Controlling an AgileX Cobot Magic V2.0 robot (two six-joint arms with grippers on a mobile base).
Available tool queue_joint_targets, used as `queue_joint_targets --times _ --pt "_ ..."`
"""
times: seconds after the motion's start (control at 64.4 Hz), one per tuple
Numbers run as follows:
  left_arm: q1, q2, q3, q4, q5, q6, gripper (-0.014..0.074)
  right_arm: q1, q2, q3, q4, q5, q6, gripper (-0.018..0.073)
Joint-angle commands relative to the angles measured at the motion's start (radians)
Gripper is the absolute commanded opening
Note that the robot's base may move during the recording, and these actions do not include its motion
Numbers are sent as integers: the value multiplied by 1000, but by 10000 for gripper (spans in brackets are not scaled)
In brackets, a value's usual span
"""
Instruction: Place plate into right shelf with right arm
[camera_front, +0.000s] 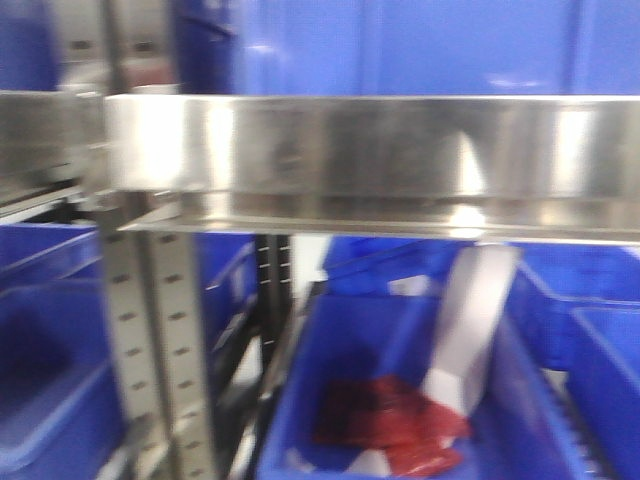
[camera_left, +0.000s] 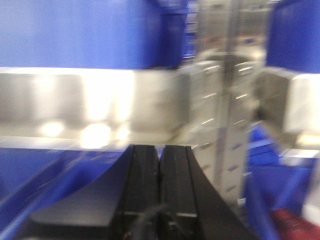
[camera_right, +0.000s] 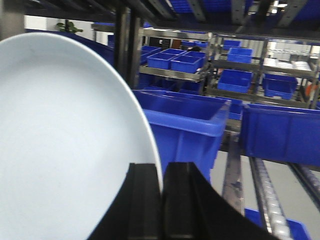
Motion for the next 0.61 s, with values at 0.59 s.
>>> queue_joint_targets --times 0.59 --pt "-6 -11 7 -2 -83 -2 -47 -4 13 -29 -14 -105 -2 54"
